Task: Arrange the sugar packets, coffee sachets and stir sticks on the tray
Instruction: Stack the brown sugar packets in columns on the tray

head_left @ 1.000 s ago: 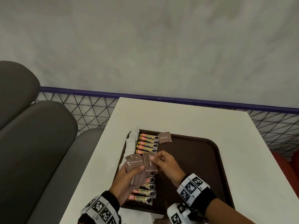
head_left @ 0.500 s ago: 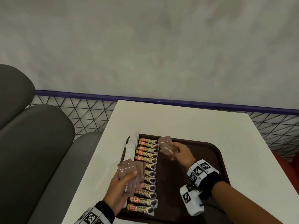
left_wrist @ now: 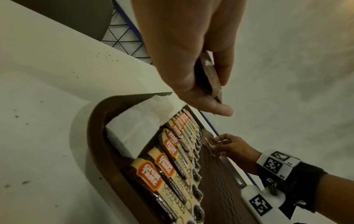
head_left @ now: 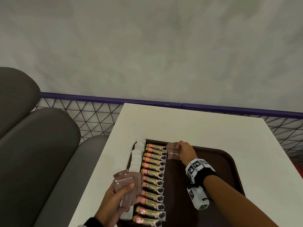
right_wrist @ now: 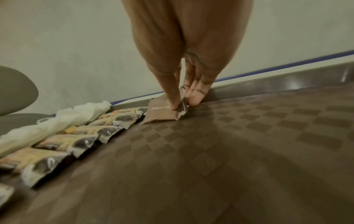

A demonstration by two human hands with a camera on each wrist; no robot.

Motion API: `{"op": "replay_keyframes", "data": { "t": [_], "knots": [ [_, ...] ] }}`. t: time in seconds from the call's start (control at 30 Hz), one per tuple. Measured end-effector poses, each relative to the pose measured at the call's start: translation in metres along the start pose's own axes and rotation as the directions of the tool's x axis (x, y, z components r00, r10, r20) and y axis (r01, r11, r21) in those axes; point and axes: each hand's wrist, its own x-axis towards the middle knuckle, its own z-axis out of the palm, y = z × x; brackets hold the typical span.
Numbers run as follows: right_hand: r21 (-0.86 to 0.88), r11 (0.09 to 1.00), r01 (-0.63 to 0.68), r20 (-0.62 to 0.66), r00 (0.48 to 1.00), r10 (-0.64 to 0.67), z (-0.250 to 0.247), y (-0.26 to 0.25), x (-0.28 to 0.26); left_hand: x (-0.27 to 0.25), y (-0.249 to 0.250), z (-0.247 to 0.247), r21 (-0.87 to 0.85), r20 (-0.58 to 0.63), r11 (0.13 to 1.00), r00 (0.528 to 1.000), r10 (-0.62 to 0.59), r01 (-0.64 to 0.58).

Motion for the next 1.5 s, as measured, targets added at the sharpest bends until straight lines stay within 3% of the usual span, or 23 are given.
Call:
{"op": "replay_keyframes", "data": {
  "t": [0.27, 0.6, 0.73, 0.87, 1.0, 1.13, 1.37, 1.5],
  "knots": [
    [-0.076, 0.997, 0.033, -0.041, 0.999, -0.036, 0.004, -0.003, 0.005, 0.002, 0.0, 0.002, -0.014, 0.005, 0.999, 1.0, -0.03, 0.03],
    [-0.073, 0.997, 0.032, -0.124, 0.991, -0.041, 0.007, 0.0, 0.004, 0.002, -0.001, 0.0, -0.044, 0.118, 0.998, 0.992, -0.034, 0.04],
    [-0.037, 0.996, 0.084, -0.18, 0.98, -0.09, 0.004, 0.0, -0.008, 0.0, -0.001, 0.004, -0.059, 0.113, 0.998, 0.993, -0.012, 0.019],
    [0.145, 0.962, 0.231, -0.192, 0.961, -0.201, 0.005, -0.009, -0.033, -0.002, -0.003, 0.013, -0.073, 0.097, 0.997, 0.995, 0.002, 0.006],
    [0.394, 0.864, 0.314, -0.043, 0.945, -0.325, 0.01, -0.03, -0.078, -0.005, -0.005, 0.025, -0.044, 0.062, 0.999, 0.998, 0.032, -0.03],
    [0.597, 0.775, 0.21, 0.159, 0.915, -0.371, 0.014, -0.047, -0.117, -0.008, -0.009, 0.035, -0.005, 0.052, 0.999, 0.997, 0.054, -0.054],
    [0.594, 0.798, 0.099, 0.283, 0.903, -0.323, 0.02, -0.046, -0.122, -0.013, -0.01, 0.048, -0.087, 0.051, 0.995, 0.997, 0.055, -0.05],
    [0.614, 0.787, 0.058, 0.291, 0.91, -0.294, 0.016, -0.042, -0.113, -0.014, -0.009, 0.045, -0.167, 0.043, 0.986, 0.999, 0.014, -0.006]
  ]
}}
